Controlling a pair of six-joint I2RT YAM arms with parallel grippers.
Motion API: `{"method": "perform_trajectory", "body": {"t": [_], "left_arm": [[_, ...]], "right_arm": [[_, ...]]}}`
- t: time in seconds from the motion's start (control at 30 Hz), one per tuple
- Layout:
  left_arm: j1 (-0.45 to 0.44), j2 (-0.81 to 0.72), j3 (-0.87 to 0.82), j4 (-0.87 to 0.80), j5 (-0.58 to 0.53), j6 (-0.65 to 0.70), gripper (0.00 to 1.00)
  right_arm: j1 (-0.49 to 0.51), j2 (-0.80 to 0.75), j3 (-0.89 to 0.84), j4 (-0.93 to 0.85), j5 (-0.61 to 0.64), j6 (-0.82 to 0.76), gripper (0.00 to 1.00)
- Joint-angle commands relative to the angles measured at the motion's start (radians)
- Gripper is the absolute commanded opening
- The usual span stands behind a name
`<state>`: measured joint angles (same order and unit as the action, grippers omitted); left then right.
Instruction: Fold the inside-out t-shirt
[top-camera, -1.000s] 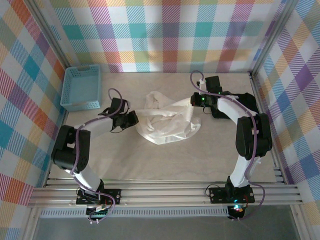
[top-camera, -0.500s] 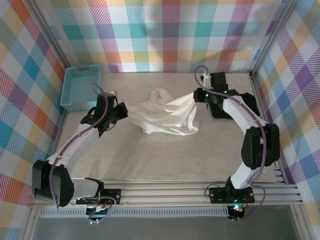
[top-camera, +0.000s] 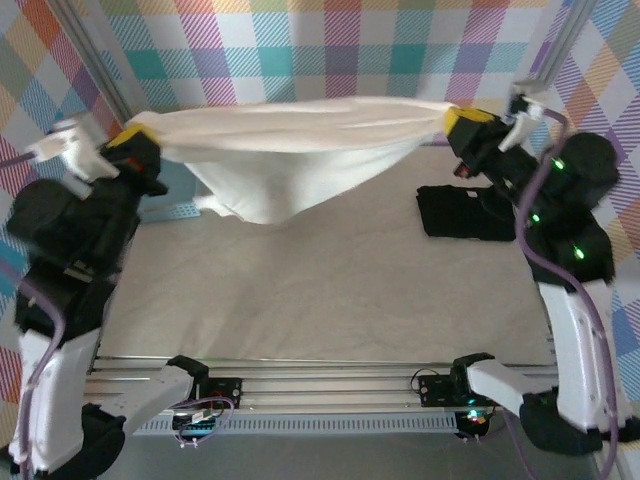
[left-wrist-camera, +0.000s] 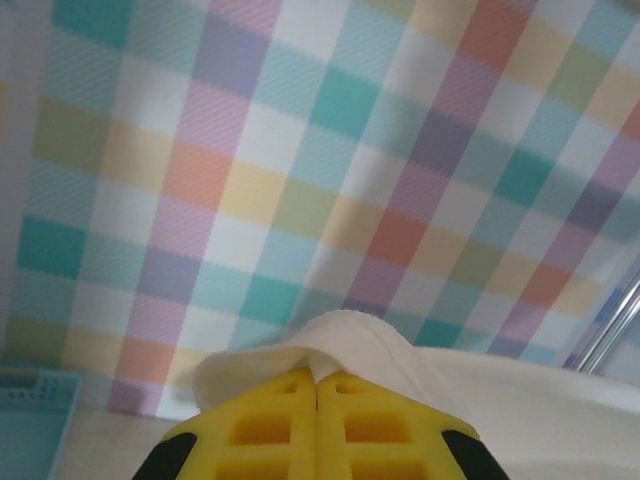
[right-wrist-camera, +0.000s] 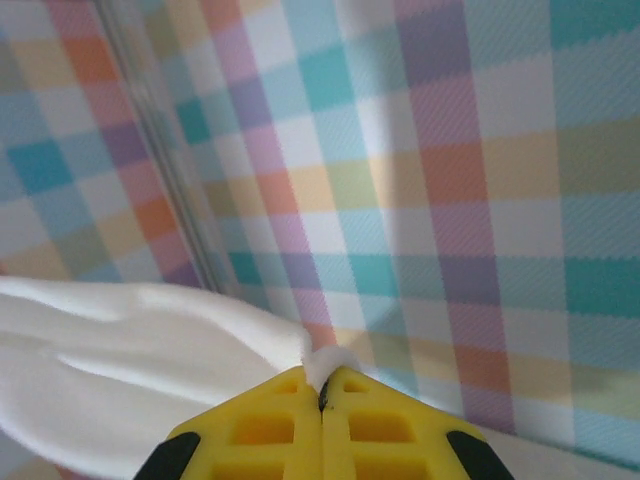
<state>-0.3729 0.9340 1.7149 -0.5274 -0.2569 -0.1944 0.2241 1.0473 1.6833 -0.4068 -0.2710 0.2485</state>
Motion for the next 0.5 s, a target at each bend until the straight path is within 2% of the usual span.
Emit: {"method": "perform_trajectory", "body": {"t": [0.0, 0.13, 0.27, 0.37, 0.47], "left_arm": [[-0.008, -0.005, 0.012, -0.099, -0.071, 0.065, 0.0], [-0.008, 0.057, 0.017, -0.141, -0.185, 0.099, 0.0], [-0.002, 0.161, -0.007, -0.109, -0.23, 0.117, 0.0], [0.042, 0.283, 0.003, -0.051, -0.23, 0.119, 0.0], [0.112, 0.446, 0.114, -0.031, -0.162, 0.09, 0.0]], "right_arm": [[0.003, -0.036, -0.009, -0.076, -0.022, 0.018, 0.0], [0.003, -0.048, -0.034, -0.092, 0.011, 0.002, 0.0], [0.003, 0.008, -0.093, -0.056, 0.089, -0.028, 0.0], [0.002, 0.106, -0.117, 0.018, 0.168, -0.059, 0.0], [0.001, 0.238, -0.074, 0.117, 0.24, -0.095, 0.0]]}}
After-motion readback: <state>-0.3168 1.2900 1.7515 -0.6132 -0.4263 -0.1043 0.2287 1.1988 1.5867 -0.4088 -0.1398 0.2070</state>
